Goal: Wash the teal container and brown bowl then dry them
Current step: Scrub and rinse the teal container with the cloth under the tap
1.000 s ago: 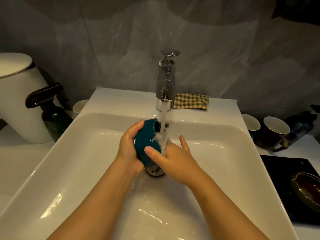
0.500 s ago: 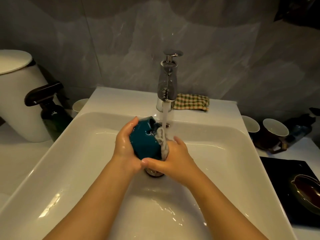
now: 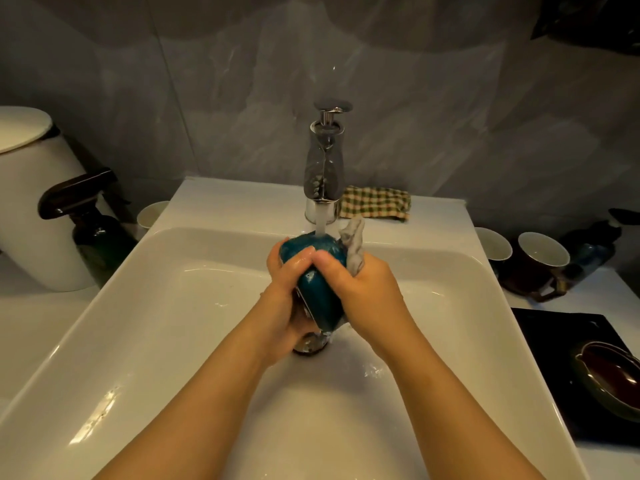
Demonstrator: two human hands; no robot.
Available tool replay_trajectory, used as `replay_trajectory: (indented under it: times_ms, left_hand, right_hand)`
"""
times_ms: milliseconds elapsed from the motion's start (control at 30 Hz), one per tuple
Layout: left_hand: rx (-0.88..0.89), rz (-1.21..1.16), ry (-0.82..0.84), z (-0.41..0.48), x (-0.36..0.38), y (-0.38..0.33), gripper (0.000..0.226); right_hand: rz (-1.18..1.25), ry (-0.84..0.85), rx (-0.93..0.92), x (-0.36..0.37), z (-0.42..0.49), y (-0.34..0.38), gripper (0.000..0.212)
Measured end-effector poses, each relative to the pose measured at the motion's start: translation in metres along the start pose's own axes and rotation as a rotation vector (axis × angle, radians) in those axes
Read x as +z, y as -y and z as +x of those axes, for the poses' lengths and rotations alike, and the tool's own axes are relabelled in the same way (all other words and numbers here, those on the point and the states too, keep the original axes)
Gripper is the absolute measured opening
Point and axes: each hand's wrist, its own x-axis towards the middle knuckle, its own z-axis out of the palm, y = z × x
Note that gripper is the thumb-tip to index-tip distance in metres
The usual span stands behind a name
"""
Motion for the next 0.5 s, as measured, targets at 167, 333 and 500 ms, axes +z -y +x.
replay_trajectory:
  times_ms: [167, 333, 500]
  left_hand:
    - [-0.121, -0.078, -0.053, 0.002, 0.008, 0.006, 0.045]
    - [-0.047, -0.14, -0.137, 0.005, 0.003, 0.002, 0.044]
    - [-0.147, -0.356, 0.03, 0.003, -0.014, -0.016, 0.056]
  right_hand:
    - [0.26, -0.106, 0.156, 0.004, 0.005, -0.004, 0.048]
    - [0.184, 0.046, 0.053, 0.006, -0.004, -0.001, 0.026]
    - [-0.317, -0.037, -0.382, 0.017, -0.004, -0.023, 0.015]
